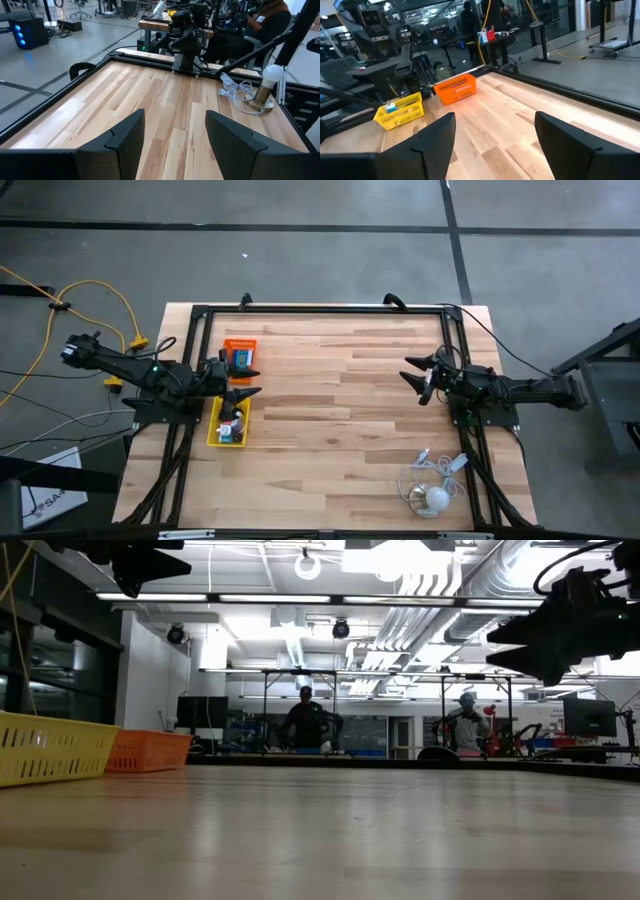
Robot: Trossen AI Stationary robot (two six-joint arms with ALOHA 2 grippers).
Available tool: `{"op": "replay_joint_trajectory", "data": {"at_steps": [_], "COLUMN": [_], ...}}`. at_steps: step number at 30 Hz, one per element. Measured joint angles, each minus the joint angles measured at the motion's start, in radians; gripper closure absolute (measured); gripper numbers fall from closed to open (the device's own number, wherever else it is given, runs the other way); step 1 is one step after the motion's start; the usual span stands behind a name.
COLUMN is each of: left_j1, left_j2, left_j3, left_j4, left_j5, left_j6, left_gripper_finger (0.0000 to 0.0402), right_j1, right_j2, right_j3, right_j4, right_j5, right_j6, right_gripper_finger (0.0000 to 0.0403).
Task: Pick & Place Office items
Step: Return to Home Position
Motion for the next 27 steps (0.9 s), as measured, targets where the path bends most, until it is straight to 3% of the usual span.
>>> {"op": "replay_joint_trajectory", "data": {"at_steps": [8,18,27], "left_j1": [0.000,0.000,0.000], "left_j2": [0.000,0.000,0.000], "left_j3": [0.000,0.000,0.000], "left_j4": [0.000,0.000,0.006], "left_j5": [0.000,0.000,0.043], "left_j6": [-0.006,-0.008,-0.008], "left_gripper_finger": [0.0198,0.0198,0.0198], "right_j1": [0.000,0.000,0.019], "right_j2": [0.009,-0.088,-0.074], "right_j3": [0.000,-0.001,-0.009], "right_j4": [-0.005,-0.004,-0.002], "right_j5": [-0.047,-0.057,-0.221], "right_j6": [0.032,0.023,0.009], "right_gripper_finger": [0.0144,0.0144,0.0144]}}
